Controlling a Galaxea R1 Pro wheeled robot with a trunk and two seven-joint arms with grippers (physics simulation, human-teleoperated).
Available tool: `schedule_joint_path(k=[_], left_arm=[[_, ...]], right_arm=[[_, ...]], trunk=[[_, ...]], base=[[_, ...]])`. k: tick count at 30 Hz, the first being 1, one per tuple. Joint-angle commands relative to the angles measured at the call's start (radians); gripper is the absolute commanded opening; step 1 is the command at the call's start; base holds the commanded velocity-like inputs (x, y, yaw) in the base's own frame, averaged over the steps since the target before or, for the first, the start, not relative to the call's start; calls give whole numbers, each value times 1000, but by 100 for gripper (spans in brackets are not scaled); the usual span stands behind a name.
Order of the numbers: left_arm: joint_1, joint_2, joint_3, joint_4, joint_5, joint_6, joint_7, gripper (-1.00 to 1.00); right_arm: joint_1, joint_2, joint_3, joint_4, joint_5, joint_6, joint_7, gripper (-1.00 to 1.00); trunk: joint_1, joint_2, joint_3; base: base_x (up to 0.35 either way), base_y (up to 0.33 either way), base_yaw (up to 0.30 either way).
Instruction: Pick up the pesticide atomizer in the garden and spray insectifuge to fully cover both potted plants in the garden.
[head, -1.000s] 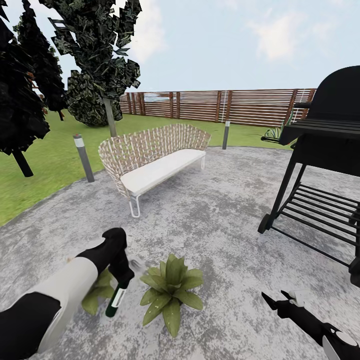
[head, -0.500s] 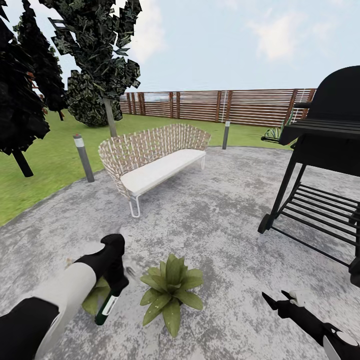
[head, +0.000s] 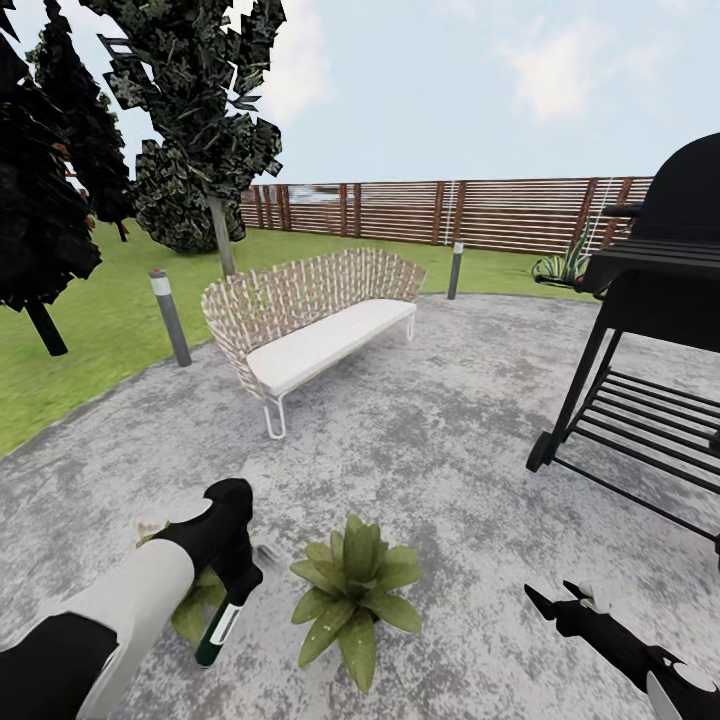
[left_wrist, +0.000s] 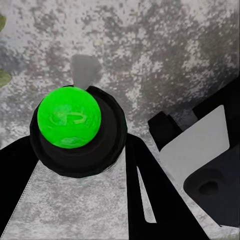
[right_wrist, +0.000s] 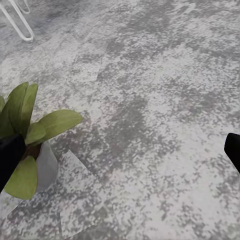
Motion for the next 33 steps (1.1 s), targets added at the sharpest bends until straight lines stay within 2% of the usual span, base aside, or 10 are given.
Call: schedule_joint_path(k=[1,8,11,16,20,24,28,30,33], left_arm=[[-1,0,-3,-16,-5,10,-12,-100],[8,0,1,-32,-2,12,-12,-100],[15,7,5,-27,17,11,-10,-100],[71,12,20,-31,33,3,-2,-100],[76,13,33,-35,33,8,-1,-100],[40,10,55,-35,32,14,-4,-100],[-59,-1,59,-23,26,19,-8,-100],[-89,-3,60,-20,25,21,-10,-100],[-97,-4,57,-18,24,23,-10,-100]], right_arm=[[-1,0,-3,1,-6,1,7,100],[-1,0,-3,1,-6,1,7,100],[-1,0,-3,1,-6,1,7,100],[-1,0,-3,1,-6,1,7,100],[-1,0,-3,1,-6,1,7,100],[-1,0,-3,1,-6,1,7,100],[-1,0,-3,1,-6,1,7,100],[-1,0,-3,1,-6,1,7,100],[-1,0,-3,1,-6,1,7,100]], trunk=[[0,0,-1],[0,0,-1],[0,0,-1],[0,0,-1],[0,0,-1],[0,0,-1],[0,0,-1],[0,0,-1],[0,0,-1]], base=[[3,4,0],[1,1,0],[0,0,0],[0,0,0],[0,0,0],[0,0,0],[0,0,0],[0,0,0],[0,0,0]])
